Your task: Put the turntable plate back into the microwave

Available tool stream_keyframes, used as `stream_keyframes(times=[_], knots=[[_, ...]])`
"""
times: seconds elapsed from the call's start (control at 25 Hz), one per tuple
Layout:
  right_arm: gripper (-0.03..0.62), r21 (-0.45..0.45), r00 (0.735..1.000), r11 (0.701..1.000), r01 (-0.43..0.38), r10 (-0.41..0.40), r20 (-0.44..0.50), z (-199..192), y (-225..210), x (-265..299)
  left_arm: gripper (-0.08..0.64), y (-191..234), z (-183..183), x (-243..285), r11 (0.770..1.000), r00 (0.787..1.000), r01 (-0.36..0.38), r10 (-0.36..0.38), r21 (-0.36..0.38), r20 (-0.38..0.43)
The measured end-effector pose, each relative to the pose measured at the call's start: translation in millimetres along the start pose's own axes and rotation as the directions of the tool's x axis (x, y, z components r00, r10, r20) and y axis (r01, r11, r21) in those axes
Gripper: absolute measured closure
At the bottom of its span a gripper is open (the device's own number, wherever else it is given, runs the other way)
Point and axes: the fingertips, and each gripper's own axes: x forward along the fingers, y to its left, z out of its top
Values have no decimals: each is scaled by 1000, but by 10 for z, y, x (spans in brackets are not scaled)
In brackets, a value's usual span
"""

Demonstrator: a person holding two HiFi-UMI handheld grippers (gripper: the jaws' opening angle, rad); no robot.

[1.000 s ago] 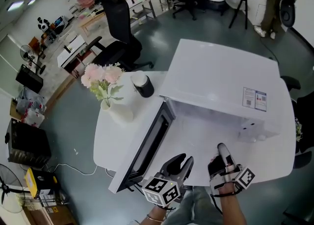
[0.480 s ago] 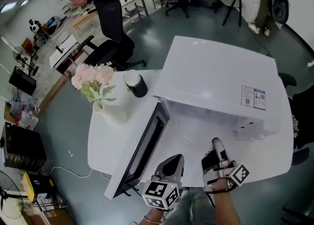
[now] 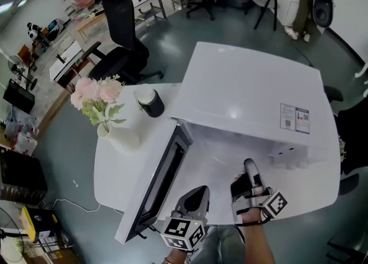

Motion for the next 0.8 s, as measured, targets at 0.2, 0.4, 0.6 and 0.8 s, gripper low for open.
stream_keyframes(times=[0.2,0.4,0.6,0.8], knots=[[531,2,1000,1000,10,-10,21,83,-33,51,560,-13,-9,52,1000,1000,-1,1,-4,0],[529,13,999,1000,11,-12,40,98,-114,145,560,65,11,104,1000,1000,-6,6,-12,12],[529,18,998,1000,10,-11,54,151,-152,238,560,76,36,152,1000,1000,-6,6,-14,17],[529,22,998,1000,11,-13,67,196,-176,337,560,100,36,203,1000,1000,-16,16,-10,17]])
